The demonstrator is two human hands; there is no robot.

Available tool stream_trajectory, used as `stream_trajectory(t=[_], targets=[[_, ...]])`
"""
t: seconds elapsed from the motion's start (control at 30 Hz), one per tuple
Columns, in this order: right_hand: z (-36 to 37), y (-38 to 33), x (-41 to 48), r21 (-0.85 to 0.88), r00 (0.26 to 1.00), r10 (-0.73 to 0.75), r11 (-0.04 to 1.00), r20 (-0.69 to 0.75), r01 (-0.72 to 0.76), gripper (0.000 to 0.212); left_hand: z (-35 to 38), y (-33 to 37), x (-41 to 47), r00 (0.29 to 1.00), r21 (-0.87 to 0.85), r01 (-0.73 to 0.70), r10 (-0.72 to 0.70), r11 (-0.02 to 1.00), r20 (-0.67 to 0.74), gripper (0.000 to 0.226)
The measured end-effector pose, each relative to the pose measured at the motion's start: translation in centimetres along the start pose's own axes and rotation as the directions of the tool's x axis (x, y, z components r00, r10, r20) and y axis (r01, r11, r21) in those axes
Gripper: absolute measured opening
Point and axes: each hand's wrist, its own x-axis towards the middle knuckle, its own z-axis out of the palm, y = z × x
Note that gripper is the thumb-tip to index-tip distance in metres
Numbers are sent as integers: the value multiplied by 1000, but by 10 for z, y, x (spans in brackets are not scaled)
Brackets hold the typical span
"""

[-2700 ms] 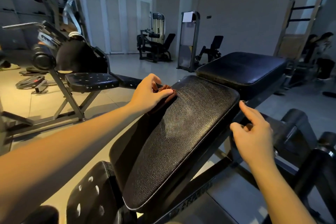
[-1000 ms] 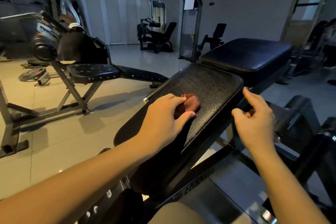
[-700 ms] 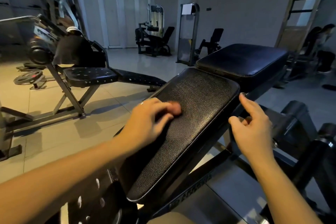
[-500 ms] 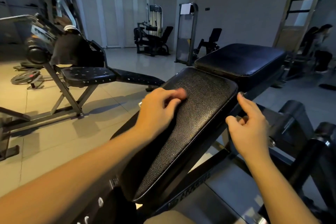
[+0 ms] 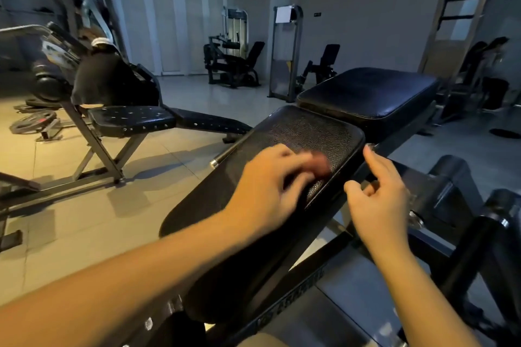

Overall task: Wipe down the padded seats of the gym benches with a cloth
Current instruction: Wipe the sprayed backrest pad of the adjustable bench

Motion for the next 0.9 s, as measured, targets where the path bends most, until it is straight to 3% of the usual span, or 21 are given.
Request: stream_trajectory(t=[0.07,0.1,0.2,0.27,0.33,0.4,0.47,0.53,0.6,0.67,0.8,0.9], targets=[[3,1,1,5,1000,4,1000,-12,-4,68,-8,-5,-6,983,20,-151,148,988,110,37],[3,2,1,14,1000,5,1000,-12,-5,68,-10,-20,5,983,63,-156,149,986,110,36],[1,3,0,6,1000,2,1000,1,-2,68,-4,-69,60,972,116,217,-205,969,-113,25],[-1,3,0,13,1000,-2,1000,22,2,69,11,-64,76,933,112,326,-300,939,-197,22],[-3,2,1,13,1000,-4,1000,24,4,68,20,-23,63,980,69,174,-166,982,-113,24],[-2,4,2,14,1000,-6,1000,17,6,67,16,-1,39,997,14,-71,71,997,9,29],[-1,5,1,26,1000,-7,1000,23,6,67,8,-13,43,990,78,-132,127,988,67,33],[-2,6,2,46,999,-16,999,32,14,66,10,-42,69,998,144,65,-60,987,-35,29],[-3,7,2,58,999,-27,998,41,25,67,14,-62,95,947,121,303,-284,945,-152,26],[-3,8,2,62,998,-32,998,58,29,68,27,-53,103,924,84,358,-340,930,-178,26],[-2,10,3,68,998,-32,997,45,29,67,33,8,76,988,-4,118,-118,993,-96,27],[-3,11,5,78,999,-32,997,31,30,65,19,21,54,998,-31,-45,47,998,44,32]])
